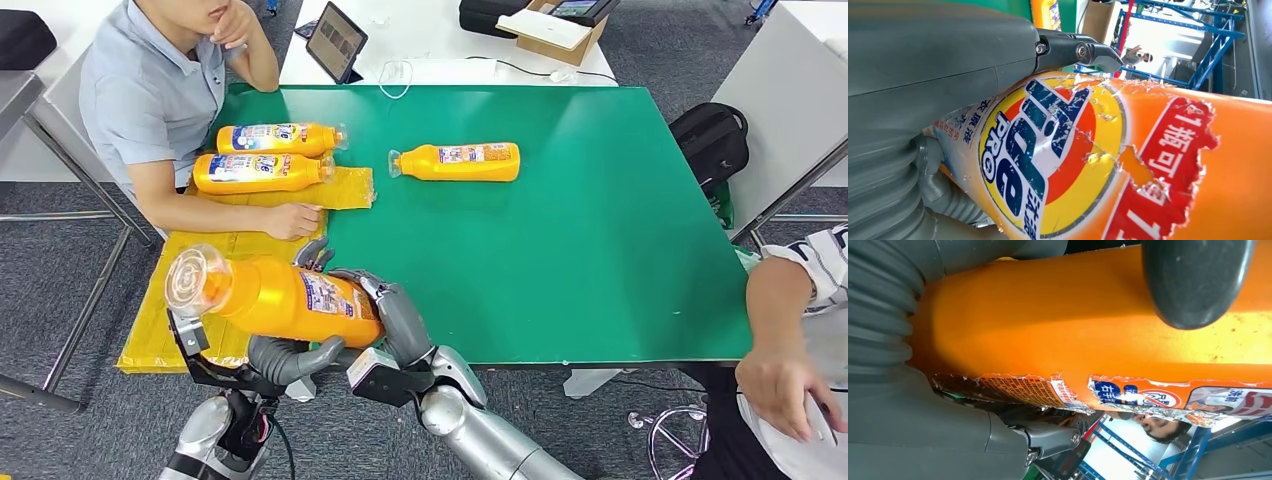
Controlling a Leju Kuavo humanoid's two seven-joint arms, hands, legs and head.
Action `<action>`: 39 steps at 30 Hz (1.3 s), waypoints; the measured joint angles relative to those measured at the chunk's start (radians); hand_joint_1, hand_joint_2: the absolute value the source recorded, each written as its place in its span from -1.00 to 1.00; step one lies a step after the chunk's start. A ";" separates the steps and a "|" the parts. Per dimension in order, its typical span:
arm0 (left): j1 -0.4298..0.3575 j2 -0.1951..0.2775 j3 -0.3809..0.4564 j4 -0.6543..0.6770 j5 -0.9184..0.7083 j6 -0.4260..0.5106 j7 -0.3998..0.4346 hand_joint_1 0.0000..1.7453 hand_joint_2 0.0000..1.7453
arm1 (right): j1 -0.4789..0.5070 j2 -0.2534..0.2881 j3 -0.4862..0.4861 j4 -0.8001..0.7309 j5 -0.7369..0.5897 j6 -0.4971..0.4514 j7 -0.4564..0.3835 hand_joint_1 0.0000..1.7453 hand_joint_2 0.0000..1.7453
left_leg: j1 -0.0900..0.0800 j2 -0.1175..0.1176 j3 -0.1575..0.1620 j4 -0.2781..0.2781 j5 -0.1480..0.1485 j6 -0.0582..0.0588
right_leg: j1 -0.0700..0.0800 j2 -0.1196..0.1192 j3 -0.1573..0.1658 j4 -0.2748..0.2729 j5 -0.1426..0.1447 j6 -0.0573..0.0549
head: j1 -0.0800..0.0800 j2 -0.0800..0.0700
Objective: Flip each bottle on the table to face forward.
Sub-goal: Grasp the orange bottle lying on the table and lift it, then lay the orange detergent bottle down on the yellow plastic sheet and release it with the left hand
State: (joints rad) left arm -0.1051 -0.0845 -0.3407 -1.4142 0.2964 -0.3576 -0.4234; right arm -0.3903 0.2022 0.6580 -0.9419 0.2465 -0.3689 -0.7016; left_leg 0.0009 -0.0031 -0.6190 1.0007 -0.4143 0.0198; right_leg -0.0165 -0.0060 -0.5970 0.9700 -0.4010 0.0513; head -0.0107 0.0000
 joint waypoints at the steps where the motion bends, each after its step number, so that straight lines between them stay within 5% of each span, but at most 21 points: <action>1: 0.000 0.000 0.000 0.000 0.000 0.000 0.000 -1.00 1.00 | -0.001 0.000 0.000 0.002 0.000 0.000 0.000 1.00 1.00 | 0.000 0.000 0.000 0.000 0.000 0.000 | 0.000 0.000 0.000 0.000 0.000 0.000 | 0.000 0.000; 8: 0.000 0.004 -0.001 -0.001 0.000 0.001 0.000 -1.00 1.00 | -0.008 0.004 0.008 0.013 -0.008 0.000 0.000 1.00 1.00 | 0.000 0.000 0.000 0.000 0.000 0.000 | 0.000 0.000 0.000 0.000 0.000 0.000 | 0.000 0.000; 12: -0.003 0.008 -0.006 -0.001 -0.020 0.014 -0.007 0.95 1.00 | -0.018 0.011 0.015 0.031 -0.012 -0.001 0.000 1.00 1.00 | 0.000 0.000 0.000 0.000 0.000 0.000 | 0.000 0.000 0.000 0.000 0.000 0.000 | 0.000 0.000; 14: -0.003 0.012 -0.010 -0.001 -0.037 0.027 -0.009 1.00 1.00 | -0.022 0.014 0.020 0.044 -0.012 -0.015 0.000 0.85 1.00 | 0.000 0.000 0.000 0.000 0.000 0.000 | 0.000 0.000 0.000 0.000 0.000 0.000 | 0.000 0.000; 17: -0.005 0.018 -0.016 0.000 -0.053 0.042 -0.009 1.00 1.00 | -0.029 0.020 0.029 0.070 -0.004 -0.065 -0.002 -0.44 1.00 | 0.000 0.000 0.000 0.000 0.000 0.000 | 0.000 0.000 0.000 0.000 0.000 0.000 | 0.000 0.000; 18: -0.007 0.019 -0.018 0.000 -0.054 0.046 -0.009 1.00 1.00 | -0.030 0.022 0.030 0.079 0.002 -0.087 -0.002 -0.85 0.50 | 0.000 0.000 0.000 0.000 0.000 0.000 | 0.000 0.000 0.000 0.000 0.000 0.000 | 0.000 0.000; 19: -0.008 0.019 -0.019 0.001 -0.054 0.051 -0.007 1.00 1.00 | -0.033 0.025 0.031 0.089 0.012 -0.118 -0.003 -1.00 0.00 | 0.000 0.000 0.000 0.000 0.000 0.000 | 0.000 0.000 0.000 0.000 0.000 0.000 | 0.000 0.000; 21: -0.011 0.020 -0.023 0.003 -0.046 0.065 0.007 1.00 1.00 | -0.035 0.031 0.029 0.109 0.071 -0.202 -0.002 -1.00 -1.00 | 0.000 0.000 0.000 0.000 0.000 0.000 | 0.000 0.000 0.000 0.000 0.000 0.000 | 0.000 0.000; 26: -0.022 0.019 -0.026 0.012 -0.013 0.091 0.034 1.00 1.00 | -0.030 0.048 -0.060 0.122 0.402 -0.321 0.005 -1.00 -1.00 | 0.000 0.000 0.000 0.000 0.000 0.000 | 0.000 0.000 0.000 0.000 0.000 0.000 | 0.000 0.000; 36: -0.024 0.019 -0.026 0.013 -0.011 0.093 0.035 1.00 1.00 | -0.028 0.050 -0.074 0.121 0.432 -0.322 0.006 -1.00 -1.00 | 0.000 0.000 0.000 0.000 0.000 0.000 | 0.000 0.000 0.000 0.000 0.000 0.000 | 0.000 0.000; 39: -0.040 0.019 -0.022 0.021 0.015 0.103 0.046 1.00 1.00 | 0.025 0.076 -0.221 0.040 0.682 -0.325 0.015 -1.00 -1.00 | 0.000 0.000 0.000 0.000 0.000 0.000 | 0.000 0.000 0.000 0.000 0.000 0.000 | 0.000 0.000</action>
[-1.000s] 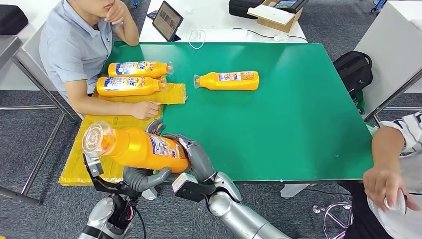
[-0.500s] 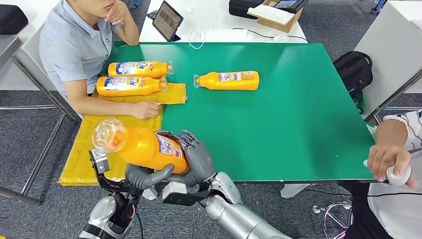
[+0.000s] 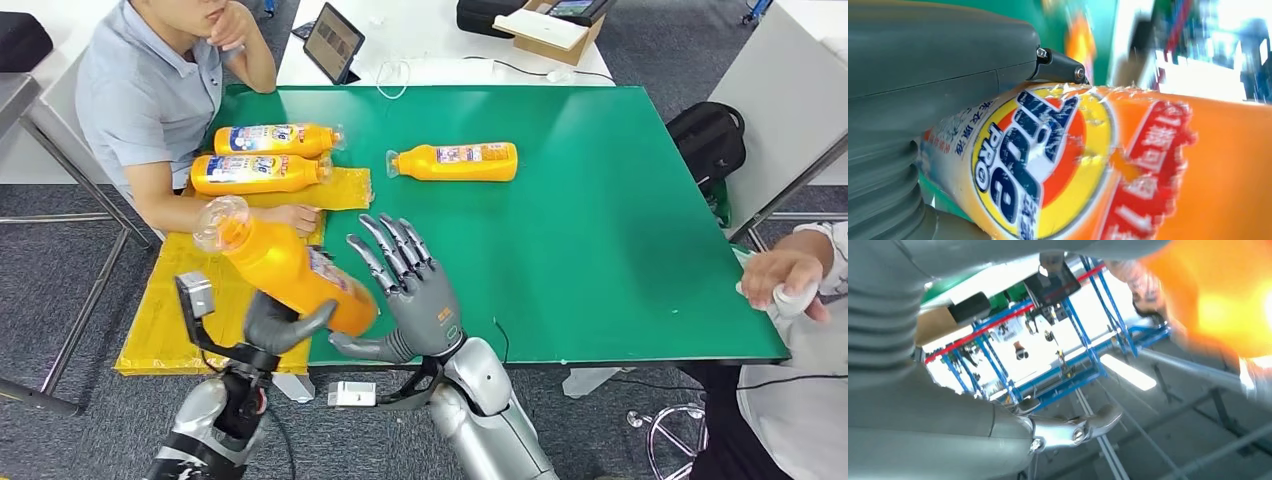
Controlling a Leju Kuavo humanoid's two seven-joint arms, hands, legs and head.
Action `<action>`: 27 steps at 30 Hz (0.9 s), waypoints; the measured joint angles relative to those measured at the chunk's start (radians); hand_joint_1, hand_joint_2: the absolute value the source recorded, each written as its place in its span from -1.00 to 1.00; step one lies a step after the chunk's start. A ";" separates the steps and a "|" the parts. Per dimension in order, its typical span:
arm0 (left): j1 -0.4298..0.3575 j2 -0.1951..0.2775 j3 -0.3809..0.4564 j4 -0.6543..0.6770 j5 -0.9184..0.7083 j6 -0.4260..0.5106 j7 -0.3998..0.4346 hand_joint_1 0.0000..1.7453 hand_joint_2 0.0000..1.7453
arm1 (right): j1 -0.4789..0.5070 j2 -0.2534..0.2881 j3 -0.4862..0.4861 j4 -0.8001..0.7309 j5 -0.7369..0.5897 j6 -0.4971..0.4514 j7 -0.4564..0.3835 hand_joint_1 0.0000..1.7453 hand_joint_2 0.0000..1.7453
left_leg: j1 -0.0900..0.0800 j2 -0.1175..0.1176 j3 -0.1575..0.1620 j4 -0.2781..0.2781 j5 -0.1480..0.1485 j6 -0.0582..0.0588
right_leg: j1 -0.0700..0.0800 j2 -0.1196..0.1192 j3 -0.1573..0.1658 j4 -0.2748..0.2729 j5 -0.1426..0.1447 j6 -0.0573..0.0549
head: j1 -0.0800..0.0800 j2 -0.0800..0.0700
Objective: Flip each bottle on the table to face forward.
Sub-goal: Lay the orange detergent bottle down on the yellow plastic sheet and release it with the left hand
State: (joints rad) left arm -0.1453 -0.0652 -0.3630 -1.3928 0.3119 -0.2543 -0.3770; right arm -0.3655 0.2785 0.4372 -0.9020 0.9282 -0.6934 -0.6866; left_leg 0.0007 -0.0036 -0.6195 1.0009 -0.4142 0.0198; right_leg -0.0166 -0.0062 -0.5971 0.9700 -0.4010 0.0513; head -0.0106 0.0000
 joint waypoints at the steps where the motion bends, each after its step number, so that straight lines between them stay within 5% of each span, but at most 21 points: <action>1: -0.009 -0.001 0.004 0.005 0.017 0.005 0.011 1.00 1.00 | 0.034 0.012 -0.074 -0.063 0.105 0.000 0.004 -1.00 -1.00 | 0.000 0.000 0.000 0.000 0.000 0.000 | 0.000 0.000 0.000 0.000 0.000 0.000 | 0.000 0.000; 4: -0.043 0.004 0.068 0.058 -0.016 0.149 0.039 1.00 1.00 | 0.120 0.043 -0.200 -0.269 0.233 -0.003 -0.004 -1.00 -1.00 | 0.000 0.001 0.000 0.000 0.000 0.000 | 0.001 0.001 -0.001 0.000 0.000 0.000 | 0.000 0.000; 8: -0.119 0.023 0.151 0.158 -0.188 0.368 0.012 1.00 1.00 | 0.175 0.058 -0.221 -0.378 0.227 -0.005 -0.009 -1.00 -1.00 | 0.002 0.001 0.000 0.000 0.001 -0.001 | 0.002 0.000 -0.001 0.000 0.000 -0.001 | 0.000 0.000; 19: -0.161 0.032 0.184 0.219 -0.264 0.406 0.011 1.00 1.00 | 0.196 0.059 -0.229 -0.410 0.189 -0.005 -0.009 -1.00 -1.00 | 0.001 0.001 0.000 0.000 0.001 -0.001 | 0.002 0.000 -0.001 0.000 0.000 -0.001 | 0.000 0.000; 24: -0.243 0.042 0.188 0.318 -0.596 0.512 0.058 1.00 1.00 | 0.213 0.058 -0.226 -0.410 0.092 -0.005 -0.009 -1.00 -1.00 | 0.001 0.001 0.000 0.000 0.001 -0.001 | 0.002 0.000 -0.001 0.000 0.000 -0.001 | 0.000 0.000; 27: -0.312 0.053 0.161 0.409 -0.791 0.487 0.123 1.00 1.00 | 0.221 0.056 -0.222 -0.410 0.038 -0.005 -0.010 -1.00 -1.00 | 0.001 0.001 0.000 0.000 0.002 -0.001 | 0.002 0.000 -0.001 0.000 0.001 -0.001 | 0.000 0.000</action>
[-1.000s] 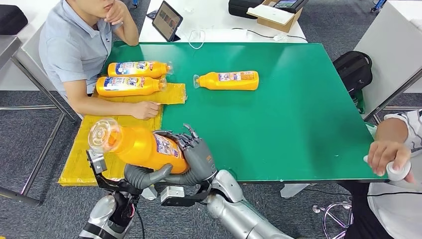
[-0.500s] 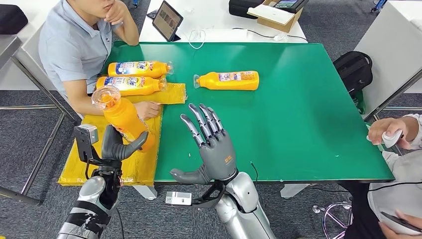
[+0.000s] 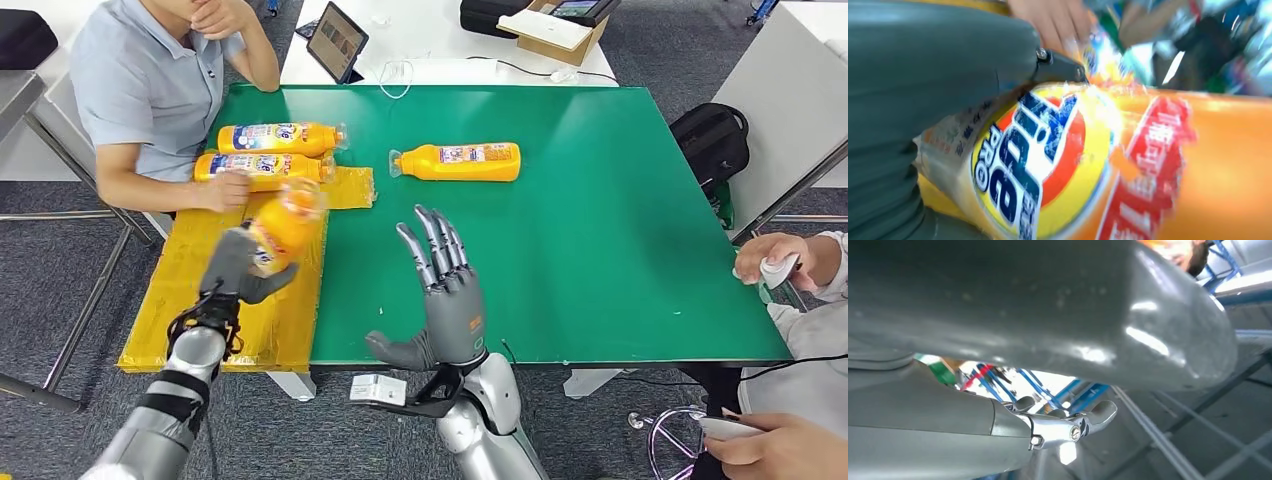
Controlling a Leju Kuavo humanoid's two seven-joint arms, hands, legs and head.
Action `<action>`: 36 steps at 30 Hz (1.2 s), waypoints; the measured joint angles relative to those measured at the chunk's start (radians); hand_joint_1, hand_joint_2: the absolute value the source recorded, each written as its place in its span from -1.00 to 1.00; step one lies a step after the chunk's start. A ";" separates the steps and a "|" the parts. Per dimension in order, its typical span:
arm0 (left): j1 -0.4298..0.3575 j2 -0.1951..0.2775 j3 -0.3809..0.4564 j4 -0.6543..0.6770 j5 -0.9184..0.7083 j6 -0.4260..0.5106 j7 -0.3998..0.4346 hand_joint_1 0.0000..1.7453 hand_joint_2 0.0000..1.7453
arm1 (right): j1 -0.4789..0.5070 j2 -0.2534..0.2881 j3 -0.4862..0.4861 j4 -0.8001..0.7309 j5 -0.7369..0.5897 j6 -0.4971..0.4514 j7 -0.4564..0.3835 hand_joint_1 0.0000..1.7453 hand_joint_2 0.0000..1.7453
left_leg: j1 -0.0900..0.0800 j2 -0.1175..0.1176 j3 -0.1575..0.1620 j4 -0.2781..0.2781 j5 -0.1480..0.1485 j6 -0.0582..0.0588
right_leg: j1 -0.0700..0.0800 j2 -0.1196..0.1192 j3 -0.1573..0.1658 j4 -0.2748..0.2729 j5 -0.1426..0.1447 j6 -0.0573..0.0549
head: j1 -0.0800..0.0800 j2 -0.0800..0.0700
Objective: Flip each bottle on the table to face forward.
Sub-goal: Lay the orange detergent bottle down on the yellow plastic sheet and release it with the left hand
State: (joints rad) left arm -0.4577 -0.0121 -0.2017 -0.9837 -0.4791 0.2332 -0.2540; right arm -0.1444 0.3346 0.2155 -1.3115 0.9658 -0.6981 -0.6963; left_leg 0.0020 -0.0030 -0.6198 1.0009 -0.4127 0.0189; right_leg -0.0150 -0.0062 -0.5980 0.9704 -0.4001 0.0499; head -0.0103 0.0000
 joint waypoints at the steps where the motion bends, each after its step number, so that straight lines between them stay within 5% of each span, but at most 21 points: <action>1: -0.027 0.004 -0.014 0.037 -0.053 -0.018 0.023 1.00 1.00 | 0.002 0.000 0.001 0.000 -0.015 0.000 0.000 -1.00 -1.00 | 0.000 0.000 0.000 0.000 0.000 0.000 | 0.000 0.000 0.000 0.000 0.000 0.000 | 0.000 0.000; 12: -0.348 0.046 -0.195 0.434 -0.422 -0.141 0.213 1.00 1.00 | 0.017 -0.006 0.027 0.000 -0.086 0.000 -0.002 -1.00 -1.00 | 0.000 0.001 0.000 0.000 0.000 0.000 | 0.001 0.001 -0.001 0.000 0.001 -0.001 | 0.000 0.000; 18: -0.401 0.049 -0.267 0.531 -0.510 -0.177 0.298 1.00 1.00 | 0.017 -0.007 0.029 0.000 -0.088 0.000 -0.002 -1.00 -1.00 | 0.000 0.001 -0.001 0.000 0.000 0.000 | 0.000 0.000 0.000 0.000 0.001 -0.002 | 0.000 0.000; 26: -0.417 0.050 -0.294 0.580 -0.519 -0.200 0.334 0.67 1.00 | 0.017 -0.007 0.028 0.005 -0.088 0.000 -0.002 -1.00 -1.00 | 0.000 0.001 0.000 0.000 0.000 0.000 | 0.000 0.000 0.000 0.000 0.001 -0.001 | 0.000 0.000; 31: -0.423 0.047 -0.309 0.595 -0.549 -0.223 0.327 0.04 1.00 | 0.017 -0.007 0.028 0.017 -0.095 0.000 -0.002 -1.00 -1.00 | 0.000 0.001 0.000 0.000 0.000 0.000 | 0.000 0.000 -0.001 0.000 0.001 -0.001 | 0.000 0.000; 35: -0.425 0.042 -0.316 0.602 -0.538 -0.264 0.291 -0.94 1.00 | 0.017 -0.007 0.028 0.028 -0.095 0.000 -0.002 -1.00 -1.00 | 0.000 0.001 -0.001 0.000 0.000 0.000 | 0.000 0.000 0.000 0.000 0.001 -0.001 | 0.000 0.000; 36: -0.426 0.041 -0.317 0.603 -0.528 -0.276 0.279 -1.00 1.00 | 0.017 -0.007 0.028 0.030 -0.096 0.000 -0.002 -1.00 -1.00 | 0.000 0.001 -0.001 0.000 0.000 0.000 | 0.000 0.000 0.000 0.000 0.001 -0.001 | 0.000 0.000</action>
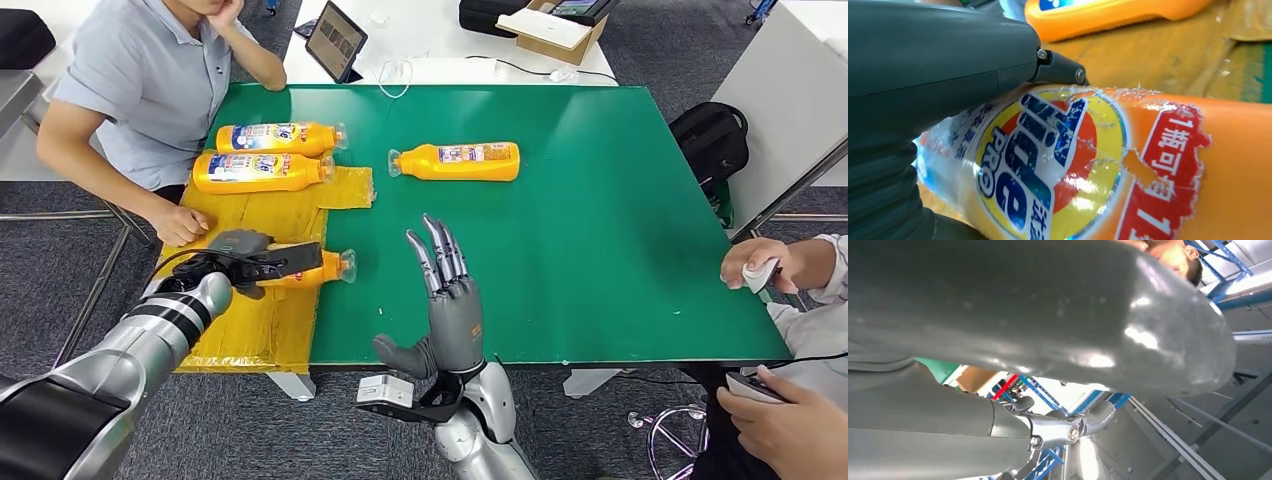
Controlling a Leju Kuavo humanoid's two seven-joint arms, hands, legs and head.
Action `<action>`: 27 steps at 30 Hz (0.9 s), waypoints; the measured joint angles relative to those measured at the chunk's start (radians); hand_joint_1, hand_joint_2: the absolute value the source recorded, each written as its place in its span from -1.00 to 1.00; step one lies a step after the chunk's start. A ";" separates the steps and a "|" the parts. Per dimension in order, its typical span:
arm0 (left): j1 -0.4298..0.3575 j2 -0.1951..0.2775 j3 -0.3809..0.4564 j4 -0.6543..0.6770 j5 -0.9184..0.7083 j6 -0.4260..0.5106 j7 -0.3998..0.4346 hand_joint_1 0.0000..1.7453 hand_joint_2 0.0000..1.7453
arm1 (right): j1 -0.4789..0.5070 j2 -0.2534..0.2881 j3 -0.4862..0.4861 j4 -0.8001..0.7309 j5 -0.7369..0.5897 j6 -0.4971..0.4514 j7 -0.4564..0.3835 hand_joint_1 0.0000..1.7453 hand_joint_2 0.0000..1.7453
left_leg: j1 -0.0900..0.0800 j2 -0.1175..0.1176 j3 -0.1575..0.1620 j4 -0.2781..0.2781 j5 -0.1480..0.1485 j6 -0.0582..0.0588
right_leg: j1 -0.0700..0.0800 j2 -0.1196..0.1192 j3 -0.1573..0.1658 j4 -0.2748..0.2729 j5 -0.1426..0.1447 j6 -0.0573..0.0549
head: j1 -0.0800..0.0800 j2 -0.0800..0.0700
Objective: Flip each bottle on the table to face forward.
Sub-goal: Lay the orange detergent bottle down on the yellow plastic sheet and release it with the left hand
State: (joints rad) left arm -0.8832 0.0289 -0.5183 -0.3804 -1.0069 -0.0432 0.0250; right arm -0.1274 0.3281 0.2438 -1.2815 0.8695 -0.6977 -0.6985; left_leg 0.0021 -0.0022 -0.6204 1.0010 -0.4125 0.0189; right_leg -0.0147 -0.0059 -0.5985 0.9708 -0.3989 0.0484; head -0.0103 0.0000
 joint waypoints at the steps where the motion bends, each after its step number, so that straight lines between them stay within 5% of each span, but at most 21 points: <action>1: 0.000 -0.001 0.000 0.002 0.016 -0.018 -0.018 -1.00 1.00 | 0.000 0.000 0.000 0.002 -0.002 0.000 0.000 -1.00 -1.00 | 0.000 0.000 0.000 0.000 0.000 0.000 | 0.000 0.000 0.000 0.000 0.000 0.000 | 0.000 0.000; 8: 0.001 -0.005 0.062 0.006 0.199 -0.192 -0.218 -1.00 1.00 | -0.002 -0.001 0.004 0.018 -0.030 0.000 0.000 -1.00 -1.00 | 0.000 0.000 0.000 0.000 0.000 0.000 | 0.000 0.000 0.000 0.000 0.000 0.000 | 0.000 0.000; 17: 0.030 -0.001 0.169 -0.008 0.366 -0.247 -0.370 -1.00 1.00 | -0.008 -0.007 0.026 0.040 -0.062 0.000 0.000 -1.00 -1.00 | 0.000 0.000 0.000 0.000 0.000 0.000 | 0.000 0.000 0.000 0.000 0.000 0.000 | 0.000 0.000; 27: 0.081 0.006 0.249 -0.047 0.440 -0.261 -0.415 -1.00 1.00 | -0.009 -0.013 0.041 0.058 -0.060 0.000 0.000 -1.00 -1.00 | 0.000 0.000 0.000 0.000 0.000 0.000 | 0.000 0.000 0.000 0.000 0.000 0.000 | 0.000 0.000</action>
State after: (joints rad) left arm -0.8021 0.0349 -0.2697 -0.4271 -0.5671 -0.3046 -0.3899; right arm -0.1360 0.3150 0.2852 -1.2234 0.8091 -0.6977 -0.6985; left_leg 0.0021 -0.0025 -0.6205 1.0009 -0.4125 0.0189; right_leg -0.0146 -0.0060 -0.5982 0.9709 -0.3989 0.0483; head -0.0103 0.0000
